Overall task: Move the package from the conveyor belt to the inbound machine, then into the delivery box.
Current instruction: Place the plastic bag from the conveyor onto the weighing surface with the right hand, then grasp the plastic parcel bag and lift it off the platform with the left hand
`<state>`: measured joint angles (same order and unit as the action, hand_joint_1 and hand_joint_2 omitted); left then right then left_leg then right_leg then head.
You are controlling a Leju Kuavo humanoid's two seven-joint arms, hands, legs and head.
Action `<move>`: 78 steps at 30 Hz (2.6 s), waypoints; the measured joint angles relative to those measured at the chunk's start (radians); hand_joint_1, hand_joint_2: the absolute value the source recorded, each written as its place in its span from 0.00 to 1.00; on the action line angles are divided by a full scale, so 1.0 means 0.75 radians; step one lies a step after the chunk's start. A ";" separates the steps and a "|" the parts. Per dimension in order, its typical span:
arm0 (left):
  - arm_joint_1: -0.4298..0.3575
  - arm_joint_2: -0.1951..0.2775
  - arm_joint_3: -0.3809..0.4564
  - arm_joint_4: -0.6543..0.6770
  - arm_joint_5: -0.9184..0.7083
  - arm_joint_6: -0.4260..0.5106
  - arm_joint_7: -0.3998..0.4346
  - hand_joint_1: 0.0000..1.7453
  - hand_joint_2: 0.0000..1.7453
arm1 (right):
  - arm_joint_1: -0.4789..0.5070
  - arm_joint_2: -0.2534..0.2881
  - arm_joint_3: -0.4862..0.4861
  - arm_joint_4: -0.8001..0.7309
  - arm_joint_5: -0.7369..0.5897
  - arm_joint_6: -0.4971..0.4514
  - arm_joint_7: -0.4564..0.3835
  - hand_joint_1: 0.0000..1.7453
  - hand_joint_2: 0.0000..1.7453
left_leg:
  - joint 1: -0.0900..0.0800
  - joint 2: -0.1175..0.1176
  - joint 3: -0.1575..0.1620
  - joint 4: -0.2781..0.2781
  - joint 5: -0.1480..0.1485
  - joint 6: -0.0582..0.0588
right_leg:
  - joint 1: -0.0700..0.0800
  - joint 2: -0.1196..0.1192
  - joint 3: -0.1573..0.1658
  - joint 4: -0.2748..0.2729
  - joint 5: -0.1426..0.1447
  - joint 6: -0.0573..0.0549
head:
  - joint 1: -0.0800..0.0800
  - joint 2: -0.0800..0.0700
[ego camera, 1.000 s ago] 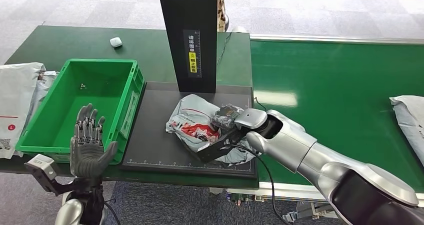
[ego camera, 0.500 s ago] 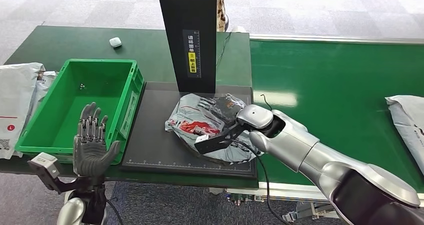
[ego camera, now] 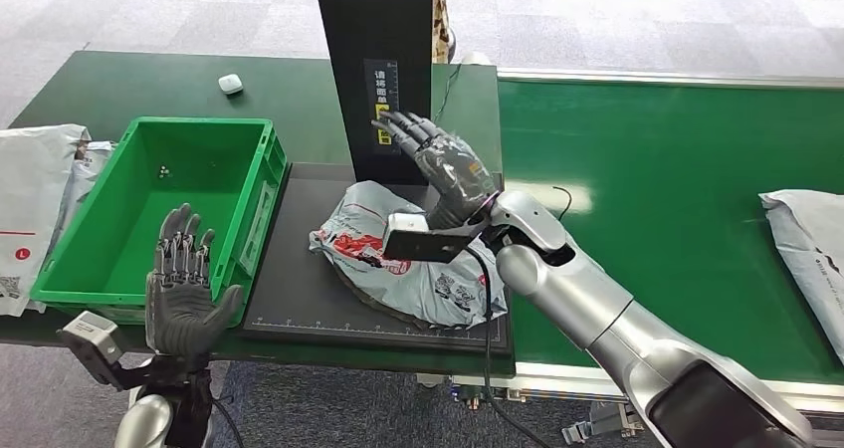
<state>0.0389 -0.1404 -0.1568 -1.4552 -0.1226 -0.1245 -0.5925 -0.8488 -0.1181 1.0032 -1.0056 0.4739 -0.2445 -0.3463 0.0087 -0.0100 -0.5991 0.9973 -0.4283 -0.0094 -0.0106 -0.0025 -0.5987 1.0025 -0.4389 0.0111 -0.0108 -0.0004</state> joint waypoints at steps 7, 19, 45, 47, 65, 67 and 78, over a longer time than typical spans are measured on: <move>0.005 0.001 -0.074 -0.013 -0.146 0.040 -0.005 0.00 1.00 | 0.097 0.069 -0.373 -0.085 -0.378 -0.028 -0.026 0.00 1.00 | 0.000 -0.001 0.000 0.000 0.000 0.000 | -0.001 -0.001 0.000 0.000 0.000 0.000 | 0.000 0.000; -0.014 0.005 -0.137 -0.012 -0.195 0.030 -0.013 0.00 1.00 | 0.241 0.107 -0.615 -0.211 -0.473 -0.049 -0.064 0.00 1.00 | -0.001 0.001 0.000 0.000 -0.001 0.000 | -0.001 0.001 -0.001 0.000 0.000 0.000 | 0.000 0.000; -0.933 -0.144 -0.633 1.115 -1.335 0.296 0.234 0.00 1.00 | 0.588 0.313 -0.980 -0.567 -0.356 0.037 -0.055 0.00 1.00 | -0.003 0.002 0.000 0.001 0.001 0.003 | -0.003 0.002 -0.002 0.000 0.002 0.003 | 0.000 0.000; -0.960 -0.151 -0.648 1.153 -1.355 0.258 0.253 0.00 1.00 | 0.592 0.315 -0.988 -0.572 -0.353 0.039 -0.057 0.00 1.00 | -0.003 0.002 0.000 0.001 0.001 0.003 | -0.003 0.002 -0.001 0.000 0.002 0.003 | 0.000 0.000; -1.169 -0.200 -0.842 1.455 -1.537 -0.371 0.539 0.01 1.00 | 0.527 0.370 -1.012 -0.464 -0.328 0.010 -0.104 0.00 1.00 | -0.003 0.002 0.000 0.000 0.001 0.003 | -0.002 0.002 0.000 0.000 0.002 0.003 | 0.000 0.000; -1.174 -0.201 -0.858 1.464 -1.540 -0.385 0.516 0.51 1.00 | 0.526 0.373 -1.014 -0.452 -0.328 0.010 -0.106 0.00 1.00 | -0.003 0.002 0.000 0.000 0.001 0.003 | -0.003 0.002 0.000 0.000 0.002 0.003 | 0.000 0.000; -1.188 -0.212 -0.904 1.471 -1.532 -0.371 0.530 1.00 1.00 | 0.530 0.375 -1.029 -0.438 -0.331 0.008 -0.106 0.00 1.00 | -0.003 0.002 0.002 0.001 0.001 0.003 | -0.003 0.002 0.001 0.000 0.002 0.003 | 0.000 0.000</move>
<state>-0.8519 -0.2992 -0.8348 -0.3516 -1.2716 -0.4030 -0.1947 -0.4512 0.1633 0.2312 -1.3337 0.2255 -0.2384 -0.4256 0.0064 -0.0089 -0.5979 0.9977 -0.4276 -0.0071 -0.0130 -0.0012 -0.5981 1.0025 -0.4372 0.0136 -0.0107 -0.0004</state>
